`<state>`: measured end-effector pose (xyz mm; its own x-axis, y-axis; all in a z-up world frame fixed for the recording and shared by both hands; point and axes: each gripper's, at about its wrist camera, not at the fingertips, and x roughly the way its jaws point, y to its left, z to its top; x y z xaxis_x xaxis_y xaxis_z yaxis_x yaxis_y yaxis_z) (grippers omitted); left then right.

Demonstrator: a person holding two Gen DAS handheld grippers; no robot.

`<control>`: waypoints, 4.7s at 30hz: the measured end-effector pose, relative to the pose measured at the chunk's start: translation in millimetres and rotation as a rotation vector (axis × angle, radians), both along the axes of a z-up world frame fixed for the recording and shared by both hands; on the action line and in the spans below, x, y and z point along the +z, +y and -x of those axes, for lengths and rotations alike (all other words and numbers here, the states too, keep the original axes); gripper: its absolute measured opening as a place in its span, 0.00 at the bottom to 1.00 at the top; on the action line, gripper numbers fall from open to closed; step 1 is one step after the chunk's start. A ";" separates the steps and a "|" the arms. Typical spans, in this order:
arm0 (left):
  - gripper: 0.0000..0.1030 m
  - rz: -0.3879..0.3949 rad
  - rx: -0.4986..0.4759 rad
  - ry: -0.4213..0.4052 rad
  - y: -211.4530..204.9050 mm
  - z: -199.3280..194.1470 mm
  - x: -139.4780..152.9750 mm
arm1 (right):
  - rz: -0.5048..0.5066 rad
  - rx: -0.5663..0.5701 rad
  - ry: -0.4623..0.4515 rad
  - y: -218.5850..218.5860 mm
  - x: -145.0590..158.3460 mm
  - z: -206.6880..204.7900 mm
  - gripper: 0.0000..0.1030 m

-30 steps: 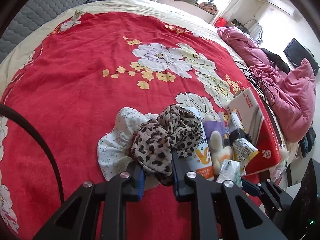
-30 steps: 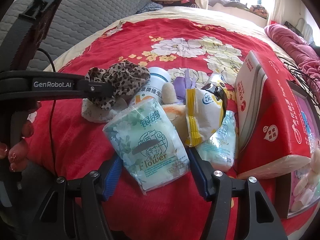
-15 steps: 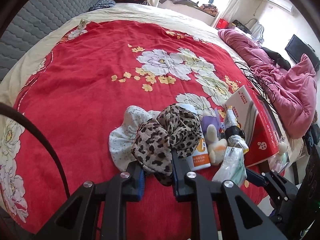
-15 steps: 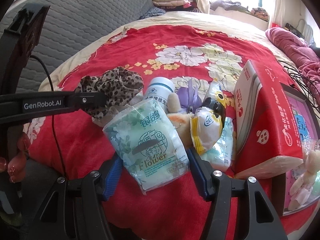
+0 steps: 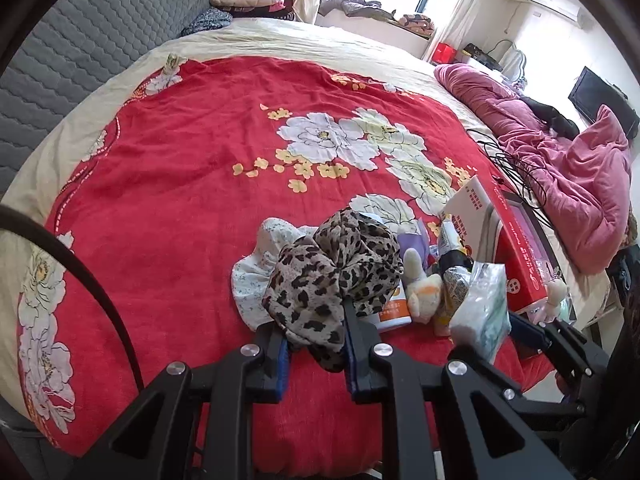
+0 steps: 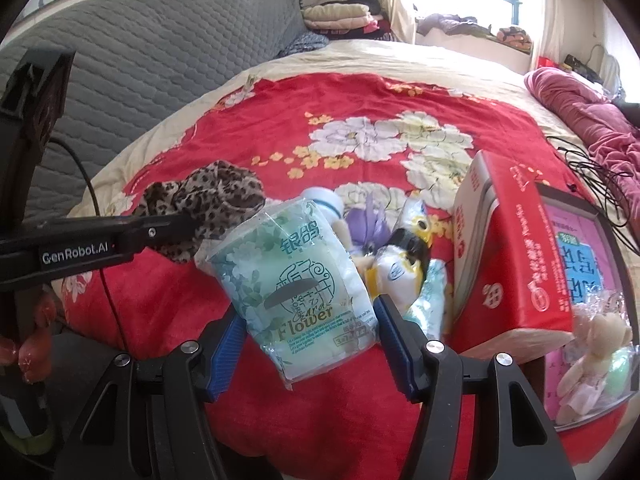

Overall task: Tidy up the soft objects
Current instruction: 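Carry Flower packet with right tool while left tool carries leopard cloth to tray, then lower leopard cloth onto tray with left tool while right lowers Flower packet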

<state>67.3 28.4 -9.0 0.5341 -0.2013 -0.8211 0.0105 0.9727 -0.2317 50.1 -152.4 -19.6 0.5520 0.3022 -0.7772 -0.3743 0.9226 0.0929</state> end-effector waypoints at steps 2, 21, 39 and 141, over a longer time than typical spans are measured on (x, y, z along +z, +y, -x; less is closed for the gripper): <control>0.21 -0.003 -0.001 -0.006 -1.2 1.6 3.4 | -0.001 -0.007 -0.011 -1.9 5.3 0.7 0.63; 0.21 -0.051 -0.048 -0.069 -28.7 18.9 36.6 | -0.034 -0.070 -0.093 -31.7 46.0 13.2 0.62; 0.21 -0.092 -0.116 -0.126 -69.4 39.0 64.0 | -0.070 -0.137 -0.164 -74.0 79.1 29.1 0.62; 0.21 -0.144 -0.503 0.048 -347.3 -9.8 -40.7 | -0.011 -0.584 0.056 -351.1 -29.4 -25.5 0.61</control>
